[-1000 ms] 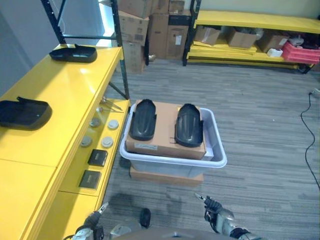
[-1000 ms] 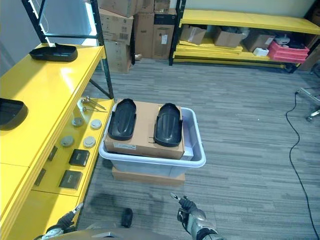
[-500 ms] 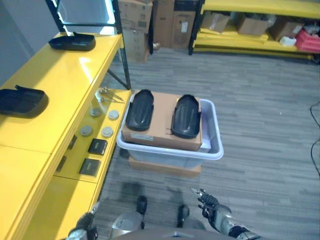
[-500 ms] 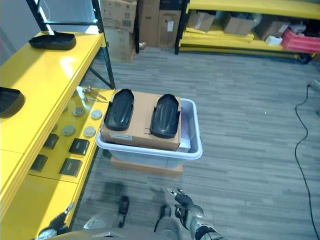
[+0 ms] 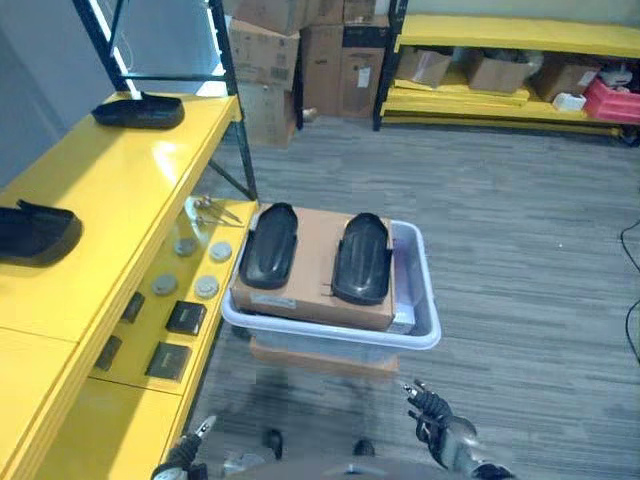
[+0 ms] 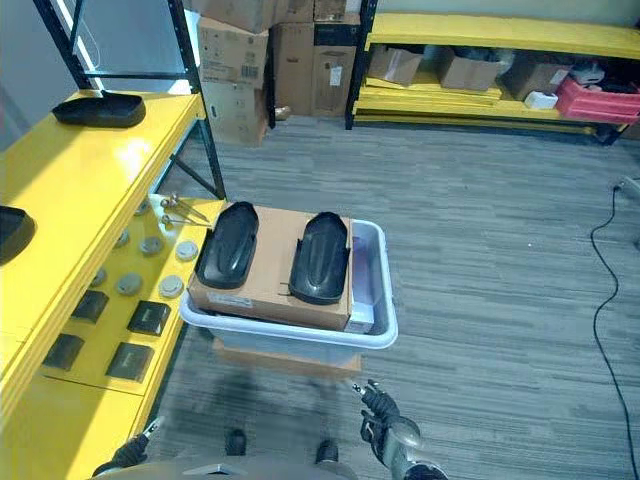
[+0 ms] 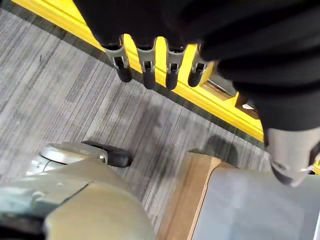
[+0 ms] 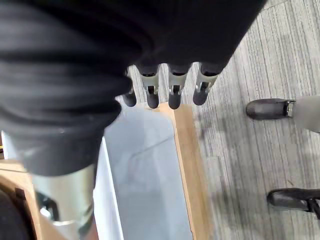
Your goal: Move parts from the plastic box to the shelf.
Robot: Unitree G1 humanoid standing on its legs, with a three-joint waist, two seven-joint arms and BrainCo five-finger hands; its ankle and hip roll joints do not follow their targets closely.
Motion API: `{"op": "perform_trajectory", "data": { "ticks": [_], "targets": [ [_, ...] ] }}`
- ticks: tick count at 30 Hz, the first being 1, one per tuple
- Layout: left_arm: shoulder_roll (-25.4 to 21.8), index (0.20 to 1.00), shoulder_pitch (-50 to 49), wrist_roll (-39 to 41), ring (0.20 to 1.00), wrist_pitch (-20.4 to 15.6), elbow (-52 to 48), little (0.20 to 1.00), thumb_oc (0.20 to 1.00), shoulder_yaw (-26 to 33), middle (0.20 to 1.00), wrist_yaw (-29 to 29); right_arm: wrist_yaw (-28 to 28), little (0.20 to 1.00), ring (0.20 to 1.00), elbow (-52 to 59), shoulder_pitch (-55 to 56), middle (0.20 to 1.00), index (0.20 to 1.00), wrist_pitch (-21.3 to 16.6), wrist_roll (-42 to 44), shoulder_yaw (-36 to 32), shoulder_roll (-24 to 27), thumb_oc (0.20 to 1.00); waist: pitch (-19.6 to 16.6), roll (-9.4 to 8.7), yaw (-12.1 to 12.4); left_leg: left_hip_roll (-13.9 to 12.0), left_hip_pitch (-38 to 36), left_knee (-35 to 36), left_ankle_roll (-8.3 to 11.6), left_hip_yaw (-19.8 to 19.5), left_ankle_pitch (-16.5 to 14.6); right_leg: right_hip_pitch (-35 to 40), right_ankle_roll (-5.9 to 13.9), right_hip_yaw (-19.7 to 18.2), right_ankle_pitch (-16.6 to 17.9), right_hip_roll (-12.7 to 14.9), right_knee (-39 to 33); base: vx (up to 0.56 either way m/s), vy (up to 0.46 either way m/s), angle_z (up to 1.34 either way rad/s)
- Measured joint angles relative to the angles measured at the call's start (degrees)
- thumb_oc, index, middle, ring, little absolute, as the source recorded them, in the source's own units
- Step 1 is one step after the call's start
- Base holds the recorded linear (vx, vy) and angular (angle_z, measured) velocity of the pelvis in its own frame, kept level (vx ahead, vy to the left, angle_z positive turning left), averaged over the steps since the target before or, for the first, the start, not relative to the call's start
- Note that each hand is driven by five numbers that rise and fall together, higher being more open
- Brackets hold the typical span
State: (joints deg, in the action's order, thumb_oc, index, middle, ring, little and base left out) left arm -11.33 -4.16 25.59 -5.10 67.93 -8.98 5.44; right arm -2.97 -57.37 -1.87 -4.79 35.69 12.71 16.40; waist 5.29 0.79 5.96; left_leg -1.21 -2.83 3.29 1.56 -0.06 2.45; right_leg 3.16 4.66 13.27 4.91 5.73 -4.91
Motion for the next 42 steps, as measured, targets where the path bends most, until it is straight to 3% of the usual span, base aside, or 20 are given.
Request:
{"op": "perform_trajectory", "data": {
  "ticks": [1, 3, 6, 11, 14, 21, 28, 32, 42],
  "targets": [
    [-0.2, 1.000, 0.0, 0.3, 1.000, 0.0, -0.6, 1.000, 1.000, -0.4, 1.000, 0.0, -0.2, 1.000, 1.000, 0.5, 1.0, 1.000, 1.000, -0.7, 0.7, -0.9, -0.1, 1.000, 0.0, -0.23, -0.6, 0.1, 0.5, -0.4, 0.03, 0.4, 0.0, -0.7, -0.10, 0.0, 0.2, 0.3, 0.6, 0.01, 0.048, 0.03],
    [-0.9, 1.000, -0.5, 1.4, 1.000, -1.3, -5.0, 1.000, 1.000, -0.9, 1.000, 0.1, -0.4, 1.000, 1.000, 7.2, 1.3, 1.000, 1.000, -7.1, 4.8, -7.4, 1.0, 1.000, 2.6, 0.81, -3.1, 0.8, 5.4, -2.6, -0.72, 0.7, 0.2, -6.6, 0.06, -0.3, -0.6, 1.7, 5.5, 0.06, 0.024, -0.03],
    [-1.9, 1.000, -0.2, 3.1, 1.000, -2.6, -6.1, 1.000, 1.000, -0.1, 1.000, 0.3, 2.2, 1.000, 1.000, 6.9, 1.3, 1.000, 1.000, -8.5, 5.6, -7.7, 0.5, 1.000, 4.6, 0.02, -2.9, 1.1, 6.1, -2.0, -0.78, 0.4, -0.3, -6.6, 0.59, -0.4, -0.1, 2.0, 4.6, 0.11, -0.066, -0.01],
    [-1.5, 1.000, -2.2, 2.8, 1.000, -3.1, -5.5, 1.000, 1.000, 0.1, 1.000, 0.3, 15.1, 1.000, 1.000, 10.8, -0.4, 1.000, 1.000, -11.4, 4.0, -10.4, 1.9, 1.000, 5.9, -1.81, -0.6, 1.1, 5.9, -2.2, -0.69, -0.1, -0.4, -5.0, 0.24, 0.5, 0.3, 1.7, 2.3, 0.10, -0.037, 0.08],
    [-1.8, 1.000, -4.5, 2.3, 1.000, -3.0, -5.6, 1.000, 1.000, 2.6, 1.000, 0.1, 23.5, 1.000, 1.000, 28.5, -1.3, 1.000, 1.000, -11.3, -3.1, -14.0, 6.9, 1.000, 6.1, -2.04, -0.9, 1.5, 5.3, -2.3, -0.93, 0.0, -0.1, -3.2, 0.46, 1.0, 1.4, 1.9, 0.5, 0.09, 0.057, 0.08],
    [-3.0, 1.000, -3.6, 1.2, 1.000, -4.1, -5.4, 1.000, 1.000, 2.6, 1.000, -2.2, 26.6, 1.000, 1.000, 28.3, -9.6, 1.000, 1.000, -5.4, -6.9, -16.2, 12.6, 1.000, 8.3, -1.37, 1.9, 2.3, 7.1, -3.4, -1.02, -1.7, -0.4, -3.3, 0.74, 3.1, 1.4, 2.5, 0.3, -0.02, 0.061, 0.14],
    [-3.3, 1.000, -0.5, 1.2, 1.000, -4.2, -3.7, 1.000, 1.000, 2.0, 1.000, -3.9, 28.1, 1.000, 1.000, 16.4, -22.7, 1.000, 1.000, -0.2, -6.9, -13.2, 14.4, 1.000, 11.4, 1.00, 6.4, 2.8, 10.6, -6.3, -0.97, -4.6, -0.4, -4.6, 0.65, 5.8, 1.7, 2.6, 0.3, -0.02, 0.027, 0.22],
    [-3.7, 1.000, 0.0, 1.2, 1.000, -4.3, -2.0, 1.000, 1.000, 1.4, 1.000, -4.9, 28.2, 1.000, 1.000, 9.0, -27.1, 1.000, 1.000, 1.2, -6.9, -11.4, 14.7, 1.000, 12.4, 1.15, 9.4, 3.4, 10.9, -6.5, -1.01, -5.5, -0.3, -4.2, 0.76, 6.8, 1.6, 3.1, 0.3, -0.02, 0.049, 0.16],
    [-4.5, 1.000, 1.3, 1.3, 1.000, -5.1, -2.2, 1.000, 1.000, -0.2, 1.000, -7.0, 28.2, 1.000, 1.000, 4.4, -30.5, 1.000, 1.000, 2.7, -6.9, -10.8, 16.9, 1.000, 14.7, 0.85, 9.7, 4.5, 12.0, -7.2, -1.41, -6.4, 0.0, -4.3, 1.29, 7.9, 1.8, 4.1, 0.3, -0.01, 0.014, 0.06]
  ]
}}
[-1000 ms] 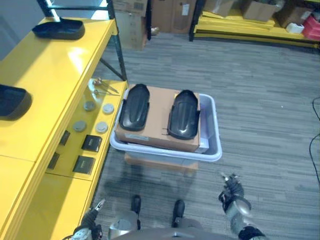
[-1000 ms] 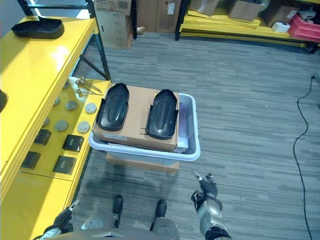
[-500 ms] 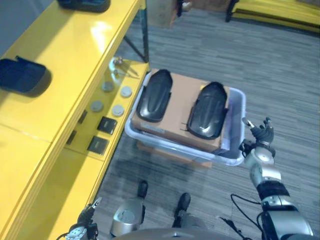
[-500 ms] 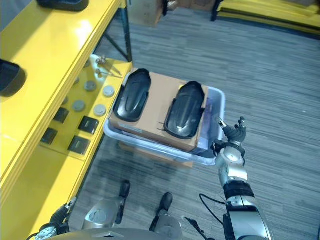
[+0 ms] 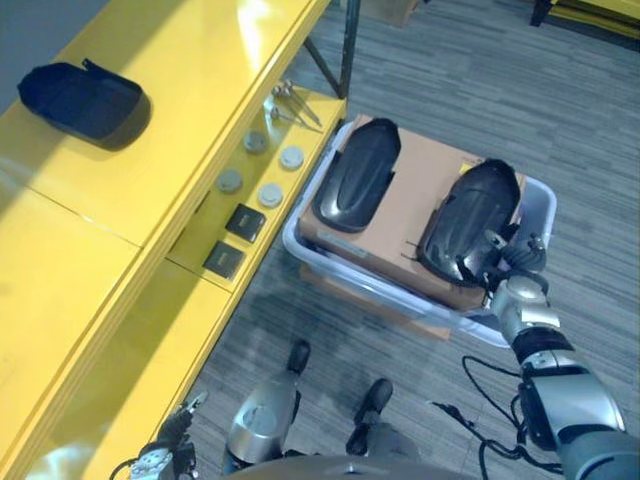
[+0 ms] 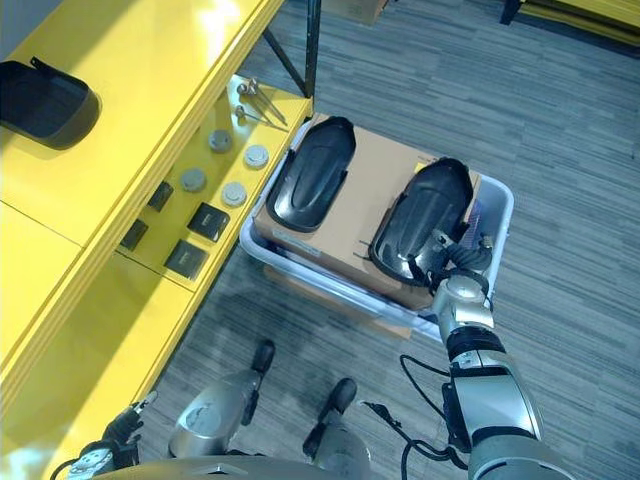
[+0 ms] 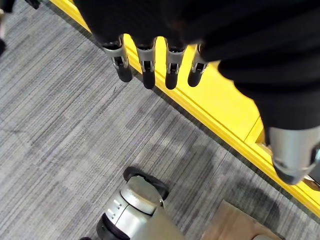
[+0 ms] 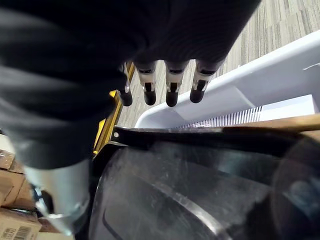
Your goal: Move parts from the plastic box to the shelf.
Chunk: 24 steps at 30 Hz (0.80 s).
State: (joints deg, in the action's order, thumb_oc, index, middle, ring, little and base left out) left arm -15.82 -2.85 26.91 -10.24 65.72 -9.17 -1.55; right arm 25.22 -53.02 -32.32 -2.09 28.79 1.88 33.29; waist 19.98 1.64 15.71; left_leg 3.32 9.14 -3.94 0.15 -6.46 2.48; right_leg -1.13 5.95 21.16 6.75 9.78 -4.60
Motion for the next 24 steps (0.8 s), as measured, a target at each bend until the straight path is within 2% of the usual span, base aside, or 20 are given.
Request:
{"op": "perform_trajectory", "data": {
  "ticks": [8, 13, 16, 24],
  "targets": [
    [-0.1, 1.000, 0.1, 0.6, 1.000, -0.1, 0.0, 1.000, 1.000, 0.0, 1.000, -0.2, -0.2, 1.000, 1.000, -0.7, 0.2, 1.000, 1.000, 2.3, 0.0, 0.1, 0.1, 1.000, 0.5, -0.70, -0.4, 0.0, 0.9, -0.1, -0.02, 0.0, 0.2, -0.9, 0.04, -0.1, 0.1, -0.1, 0.0, 0.00, 0.000, 0.00],
    [-0.3, 1.000, 0.3, 0.6, 1.000, -0.5, 0.0, 1.000, 1.000, 0.0, 1.000, -0.2, -1.0, 1.000, 1.000, -4.1, 0.2, 1.000, 1.000, 2.4, -1.6, 1.6, 0.7, 1.000, 1.0, -1.52, -0.1, 0.0, 0.9, -0.1, -0.02, 0.0, 0.2, -0.9, 0.05, 0.0, 0.1, -0.1, 0.0, -0.01, 0.001, 0.01],
    [-1.3, 1.000, 0.3, 1.5, 1.000, -0.5, -0.2, 1.000, 1.000, 0.0, 1.000, -0.5, -1.4, 1.000, 1.000, -4.0, 0.2, 1.000, 1.000, 3.6, -2.0, 2.2, 0.9, 1.000, 1.0, -1.54, -0.1, 0.0, 1.0, -0.1, -0.02, 0.0, 0.2, -1.0, 0.06, 0.0, 0.1, -0.1, 0.0, 0.00, 0.000, 0.00],
    [-1.4, 1.000, 0.6, 2.2, 1.000, -0.5, -0.6, 1.000, 1.000, -0.1, 1.000, -0.6, -3.5, 1.000, 1.000, -4.2, -0.2, 1.000, 1.000, 3.9, -2.1, 2.5, 1.0, 1.000, 1.0, -1.50, 0.0, 0.0, 2.4, -0.3, 0.01, -0.2, 0.3, -2.2, 0.04, 0.2, 0.2, -0.1, 0.0, 0.00, 0.001, 0.00]
  ]
}}
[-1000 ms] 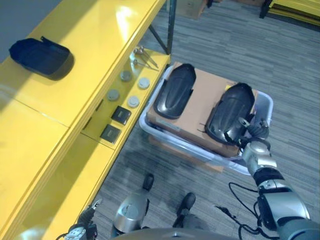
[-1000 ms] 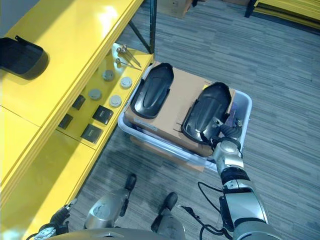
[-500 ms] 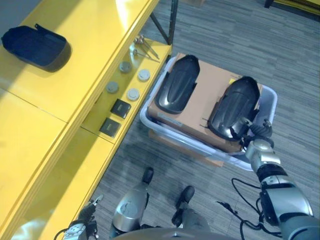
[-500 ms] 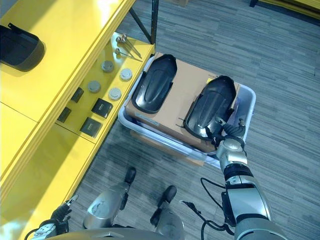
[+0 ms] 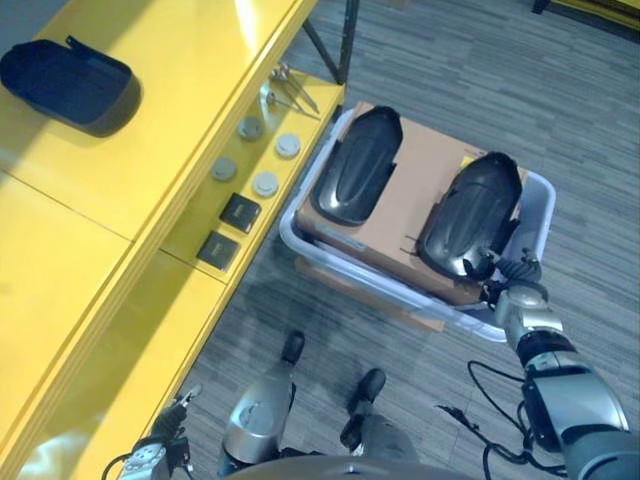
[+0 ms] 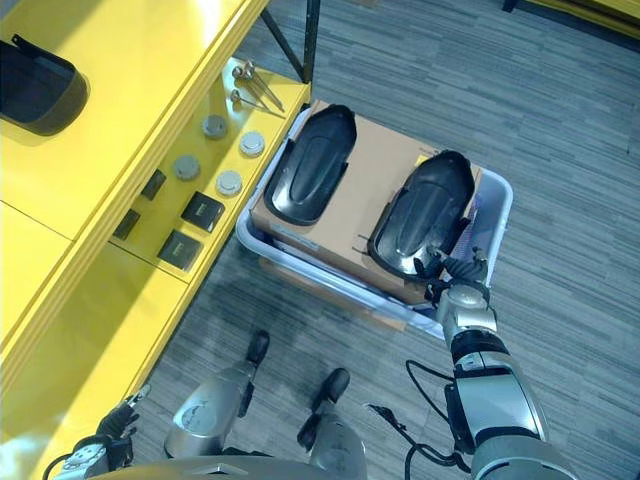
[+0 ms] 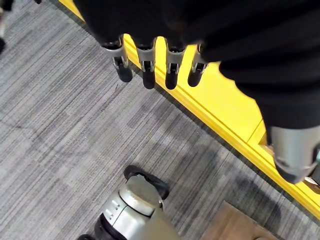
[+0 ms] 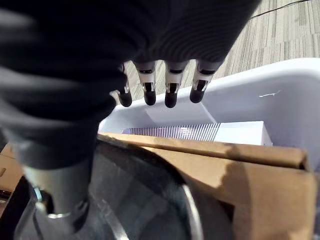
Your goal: Move parts from the plastic box to the shelf.
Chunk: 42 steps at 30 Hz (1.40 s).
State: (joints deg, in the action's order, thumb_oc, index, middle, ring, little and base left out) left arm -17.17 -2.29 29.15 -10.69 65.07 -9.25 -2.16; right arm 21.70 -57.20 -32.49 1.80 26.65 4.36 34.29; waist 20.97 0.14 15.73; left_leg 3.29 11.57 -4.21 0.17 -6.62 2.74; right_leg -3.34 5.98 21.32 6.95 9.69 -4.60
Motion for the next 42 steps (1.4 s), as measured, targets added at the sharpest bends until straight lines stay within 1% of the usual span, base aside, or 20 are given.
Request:
{"op": "perform_trajectory", "data": {
  "ticks": [3, 7, 8, 9, 10, 11, 12, 15, 22, 25, 28, 30, 31, 33, 34, 35, 36, 38, 40, 42],
  "targets": [
    [0.0, 1.000, 0.4, 0.0, 1.000, 0.0, -0.9, 1.000, 1.000, 0.0, 1.000, 0.0, 0.0, 1.000, 1.000, 0.0, -0.1, 1.000, 1.000, 1.2, 0.0, 0.9, 0.0, 1.000, 0.3, 0.04, 0.1, 0.0, 1.3, -0.7, 0.00, 0.0, 0.0, -0.9, -0.06, 0.1, 0.2, 0.0, 0.0, -0.02, 0.003, 0.01],
    [-0.1, 1.000, 1.8, 0.1, 1.000, -0.5, -1.0, 1.000, 1.000, -0.1, 1.000, 0.0, -0.1, 1.000, 1.000, -0.1, -1.0, 1.000, 1.000, 1.4, 0.0, 1.9, 0.0, 1.000, 2.4, 0.15, 0.0, 0.0, 1.3, -0.8, 0.05, -0.1, 0.0, -0.9, -0.12, 0.1, 0.3, -0.1, 0.0, -0.01, -0.002, 0.00],
    [-0.2, 1.000, 1.9, 0.1, 1.000, -0.5, -1.5, 1.000, 1.000, -0.1, 1.000, 0.0, -0.1, 1.000, 1.000, -0.1, -1.3, 1.000, 1.000, 2.1, 0.0, 1.9, 0.0, 1.000, 2.9, 0.15, 0.0, 0.0, 1.4, -0.8, 0.08, -0.1, 0.1, -1.0, -0.12, 0.1, 0.3, -0.1, 0.0, -0.04, -0.008, 0.00],
    [-0.2, 1.000, 2.0, 0.2, 1.000, -0.6, -1.5, 1.000, 1.000, -0.2, 1.000, 0.0, -0.2, 0.746, 0.746, -0.2, -1.4, 0.746, 0.746, 2.4, 0.0, 2.1, 0.0, 0.746, 2.9, 0.16, 0.1, 0.0, 1.5, -0.8, 0.08, -0.1, 0.1, -1.1, -0.12, 0.1, 0.3, -0.1, 0.0, -0.04, -0.013, 0.00],
    [-0.2, 1.000, 2.0, 0.6, 1.000, -0.6, -1.5, 1.000, 1.000, -0.3, 1.000, 0.0, -0.4, 0.398, 0.398, -0.2, -1.6, 0.398, 0.398, 2.4, 0.0, 2.2, 0.0, 0.398, 2.9, 0.16, 0.1, 0.0, 1.6, -0.8, 0.08, -0.1, 0.1, -1.1, -0.12, 0.1, 0.3, -0.1, 0.0, 0.00, 0.000, 0.00],
    [-0.2, 1.000, 2.0, 1.1, 1.000, -0.6, -1.5, 1.000, 1.000, -0.6, 1.000, 0.0, -0.5, 0.238, 0.238, -0.2, -1.8, 0.238, 0.238, 2.4, 0.0, 2.2, 0.0, 0.238, 2.9, 0.16, 0.0, 0.0, 1.8, -0.8, 0.10, -0.1, 0.1, -1.4, -0.12, 0.0, 0.3, -0.1, 0.0, 0.00, 0.000, 0.00],
    [-0.2, 1.000, 2.0, 1.7, 1.000, -0.7, -1.5, 1.000, 1.000, -0.8, 1.000, 0.0, -0.5, 0.200, 0.200, -0.3, -1.9, 0.200, 0.200, 2.3, 0.1, 2.1, 0.1, 0.200, 2.9, 0.16, 0.0, 0.0, 1.8, -0.8, 0.10, -0.1, 0.1, -1.4, -0.13, 0.0, 0.3, -0.1, 0.0, -0.02, -0.035, -0.01],
    [-0.2, 1.000, 2.1, 2.1, 1.000, -0.7, -2.7, 1.000, 1.000, -1.0, 1.000, 0.0, -0.5, 0.200, 0.200, -2.6, -2.0, 0.200, 0.200, 1.8, 0.0, 2.1, 1.2, 0.200, 2.9, 0.15, 0.0, -0.1, 1.6, -0.8, 0.18, -0.1, 0.2, -1.2, -0.13, 0.0, 0.4, -0.2, 0.0, 0.00, -0.045, 0.00],
    [-0.3, 1.000, 2.9, 2.3, 1.000, -1.0, -6.1, 1.000, 1.000, -0.9, 1.000, -3.4, -1.9, 0.200, 0.200, -2.2, -1.3, 0.200, 0.200, 2.5, 0.0, 2.2, 1.5, 0.200, 2.8, 0.09, -0.3, -0.2, -1.2, -0.6, 0.26, 0.1, 0.1, 1.4, -0.24, -0.2, 0.4, -0.2, 0.0, 0.03, -0.032, -0.02],
    [-0.3, 1.000, 2.6, 3.3, 1.000, -1.1, -9.7, 1.000, 1.000, -0.9, 1.000, -4.9, -2.2, 0.200, 0.200, -1.9, -1.2, 0.200, 0.200, 2.5, 0.0, 2.2, 0.1, 0.200, 2.4, -0.16, -0.1, -0.3, -2.2, -0.5, 0.76, 0.1, -0.3, 2.4, -0.25, -0.2, 0.4, -0.3, 0.0, 0.04, -0.042, 0.01],
    [-0.5, 1.000, 1.1, 4.4, 1.000, -1.2, -15.5, 1.000, 1.000, -0.8, 1.000, -7.4, -2.2, 0.200, 0.200, 1.7, 2.2, 0.200, 0.200, 2.5, 0.1, 2.2, -2.1, 0.200, 0.3, -0.67, 0.1, -0.3, -3.3, 0.1, 0.82, 0.2, -0.3, 3.2, -0.24, -0.2, 0.4, -0.3, 0.0, 0.05, -0.029, 0.00],
    [-1.7, 1.000, -0.9, 4.9, 1.000, 0.1, -23.0, 1.000, 1.000, -1.4, 1.000, -9.3, -1.6, 0.200, 0.200, 7.9, 6.1, 0.200, 0.200, 3.3, 0.1, 2.2, -3.2, 0.200, -1.2, -1.24, 0.0, -0.4, -3.8, 0.4, 0.73, 0.2, -0.3, 3.5, -0.27, -0.3, 0.3, -0.3, 0.0, 0.05, 0.007, -0.02],
    [-2.7, 1.000, -1.3, 6.6, 1.000, 1.5, -29.0, 1.000, 1.000, -2.4, 1.000, -10.6, -1.6, 0.200, 0.200, 12.0, 9.2, 0.200, 0.200, 3.4, 0.1, 2.2, -3.9, 0.200, -2.5, -1.54, -0.1, -0.4, -3.9, 0.4, 0.36, 0.3, -0.1, 3.6, -0.28, -0.3, 0.3, -0.3, 0.0, 0.07, 0.010, -0.03],
    [-3.2, 1.000, -0.8, 8.7, 1.000, 3.7, -36.4, 1.000, 1.000, -3.0, 1.000, -10.8, -1.6, 0.200, 0.200, 16.0, 13.0, 0.200, 0.200, 3.3, 0.1, 2.2, -5.3, 0.200, -3.7, -1.60, -0.5, -0.4, -5.8, 0.7, 0.18, 0.6, -0.4, 5.3, -0.29, -0.6, 0.2, -0.2, 0.0, 0.09, 0.010, -0.07],
    [-3.6, 1.000, -0.5, 9.6, 1.000, 4.4, -38.9, 1.000, 1.000, -3.4, 1.000, -10.8, -1.6, 0.200, 0.200, 16.4, 14.5, 0.200, 0.200, 2.9, 0.1, 2.3, -6.3, 0.200, -4.8, -1.84, -0.8, -0.4, -6.6, 1.2, 0.48, 0.8, -0.8, 5.8, -0.22, -0.8, 0.1, -0.1, 0.0, 0.14, 0.011, -0.21],
    [-4.5, 1.000, 1.1, 11.7, 1.000, 7.9, -43.8, 1.000, 1.000, -3.1, 1.000, -10.2, -1.6, 0.200, 0.200, 17.8, 17.0, 0.200, 0.200, 2.8, 0.0, 2.4, -8.3, 0.200, -7.2, -2.21, -1.7, -0.5, -8.1, 1.5, 0.04, 1.8, -1.5, 6.7, -0.14, -1.9, -0.2, -0.1, 0.0, 0.12, 0.013, -0.29],
    [-4.6, 1.000, 1.7, 12.4, 1.000, 8.8, -45.3, 1.000, 1.000, -3.0, 1.000, -10.1, -1.6, 0.200, 0.200, 19.2, 18.2, 0.200, 0.200, 2.8, 0.0, 2.4, -9.2, 0.200, -8.1, -2.18, -2.3, -0.6, -8.7, 1.6, -0.31, 2.1, -1.9, 7.4, -0.10, -2.3, -0.3, -0.1, 0.0, 0.08, 0.010, -0.33],
    [-4.5, 1.000, 2.6, 13.5, 1.000, 10.3, -45.3, 1.000, 1.000, -2.9, 1.000, -9.4, -1.6, 0.200, 0.200, 21.2, 19.9, 0.200, 0.200, 2.2, 0.0, 4.6, -9.6, 0.200, -11.7, -2.48, -3.9, -0.6, -9.0, 2.2, -0.38, 3.0, -2.1, 6.9, -0.41, -3.5, -0.9, 0.0, 0.0, 0.03, 0.013, -0.27],
    [-4.3, 1.000, 4.7, 14.7, 1.000, 13.2, -45.6, 1.000, 1.000, -3.0, 1.000, -7.9, -1.2, 0.200, 0.200, 24.1, 20.0, 0.200, 0.200, 2.3, -0.1, 5.4, -9.3, 0.200, -12.6, -2.54, -5.5, -0.9, -10.0, 2.5, -0.43, 3.6, -2.1, 7.4, -0.43, -4.1, -0.9, -0.1, 0.0, 0.02, 0.009, -0.20],
    [-4.1, 1.000, 6.5, 15.8, 1.000, 15.7, -45.6, 1.000, 1.000, -4.0, 1.000, -6.7, -1.1, 0.200, 0.200, 28.4, 19.9, 0.200, 0.200, 2.3, -0.1, 6.3, -9.1, 0.200, -13.1, -2.49, -6.7, -1.1, -10.7, 3.1, -0.44, 4.4, -1.9, 7.4, -0.46, -5.0, -0.8, -0.3, 0.0, 0.01, 0.013, -0.19]
  ]
}}
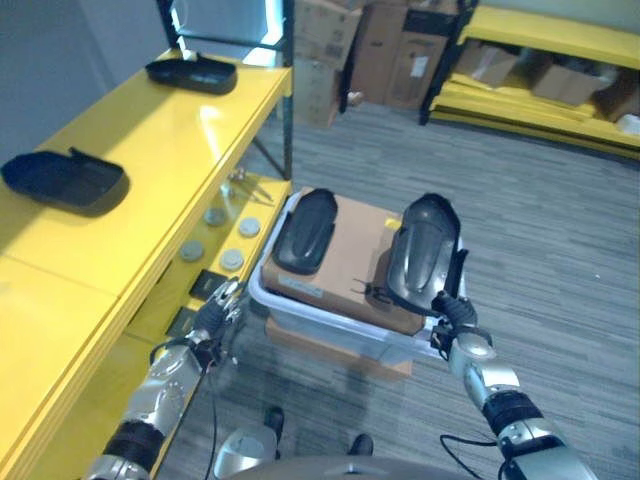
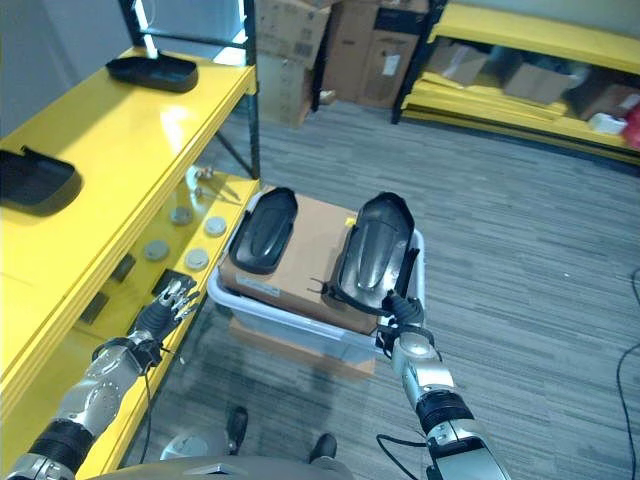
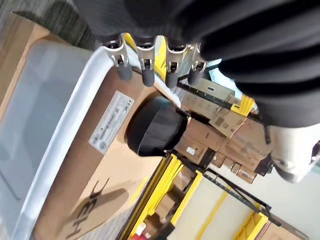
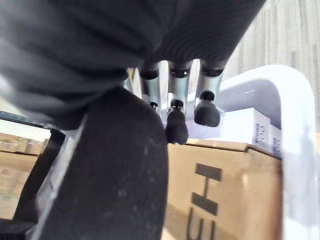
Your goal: Move parts from the plastic box to the shelf.
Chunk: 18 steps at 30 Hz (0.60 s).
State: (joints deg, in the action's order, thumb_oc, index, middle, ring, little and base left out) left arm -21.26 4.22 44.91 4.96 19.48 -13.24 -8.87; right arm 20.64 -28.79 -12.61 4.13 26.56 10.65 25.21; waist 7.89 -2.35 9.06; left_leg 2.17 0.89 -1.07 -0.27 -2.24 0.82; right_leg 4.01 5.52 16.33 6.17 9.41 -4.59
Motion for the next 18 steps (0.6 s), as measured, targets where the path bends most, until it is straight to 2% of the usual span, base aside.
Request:
{"op": "perform_trajectory", "data": {
  "ticks": [2, 4, 7, 11, 14, 18],
  "targets": [
    [0.1, 1.000, 2.1, 0.0, 1.000, 2.2, -0.1, 1.000, 1.000, -1.1, 1.000, 1.2, 0.0, 0.200, 0.200, 2.4, -0.7, 0.200, 0.200, -0.1, 0.0, 0.6, 0.1, 0.200, -0.1, 0.07, -0.6, -0.2, -0.3, 0.2, -0.01, 0.5, 0.1, 0.0, -0.07, -0.2, 0.1, -0.1, 0.0, 0.01, 0.023, -0.14],
    [1.1, 1.000, 5.7, 2.1, 1.000, 6.0, -0.1, 1.000, 1.000, -1.8, 1.000, 3.7, 0.1, 0.200, 0.200, 3.8, -3.5, 0.200, 0.200, 0.0, -0.1, 3.6, 0.0, 0.200, -0.3, 0.33, -1.7, -0.3, -0.9, 0.2, -0.09, 0.9, 0.9, 0.0, 0.32, -1.0, 0.7, -0.2, 0.0, 0.00, 0.022, -0.12],
    [2.8, 1.000, 9.8, 4.0, 1.000, 8.2, 0.3, 1.000, 1.000, -3.1, 1.000, 6.3, -0.3, 0.200, 0.200, 5.6, -6.3, 0.200, 0.200, 0.1, -1.8, 6.4, 0.0, 0.200, -0.5, 0.84, -2.7, -0.5, -1.7, 0.4, -0.04, 1.6, 1.0, 0.1, 0.22, -1.6, 0.9, -0.3, 0.0, -0.01, 0.009, -0.11],
    [6.0, 1.000, 19.7, 4.2, 1.000, 10.2, 6.9, 1.000, 1.000, -5.2, 1.000, 11.8, -2.0, 0.200, 0.200, 10.1, -15.5, 0.200, 0.200, 1.8, -3.0, 12.9, 0.0, 0.200, -1.2, 1.99, -4.7, -1.2, -3.0, 1.4, 0.29, 3.1, 1.2, 0.1, -0.08, -3.0, 1.1, -0.9, 0.0, 0.00, -0.010, -0.19],
    [8.9, 1.000, 22.3, 4.2, 1.000, 10.2, 7.0, 1.000, 1.000, -5.6, 1.000, 13.8, -4.6, 0.200, 0.200, 10.5, -19.2, 0.200, 0.200, 2.3, -5.3, 14.6, -0.5, 0.200, -1.5, 2.24, -5.1, -1.5, -3.8, 2.0, 0.45, 3.7, 1.4, 0.4, -0.11, -3.4, 1.1, -1.3, 0.0, 0.00, -0.024, -0.13],
    [8.6, 1.000, 24.4, 0.4, 1.000, 9.9, 8.4, 1.000, 1.000, -6.0, 1.000, 15.6, -8.1, 0.200, 0.200, 9.6, -19.7, 0.200, 0.200, 4.1, -5.7, 17.0, -1.2, 0.200, -1.8, 2.38, -6.0, -1.7, -3.9, 2.2, 0.49, 3.8, 1.5, 0.3, -0.15, -3.5, 1.1, -1.5, 0.0, -0.01, -0.027, -0.02]
  ]
}}
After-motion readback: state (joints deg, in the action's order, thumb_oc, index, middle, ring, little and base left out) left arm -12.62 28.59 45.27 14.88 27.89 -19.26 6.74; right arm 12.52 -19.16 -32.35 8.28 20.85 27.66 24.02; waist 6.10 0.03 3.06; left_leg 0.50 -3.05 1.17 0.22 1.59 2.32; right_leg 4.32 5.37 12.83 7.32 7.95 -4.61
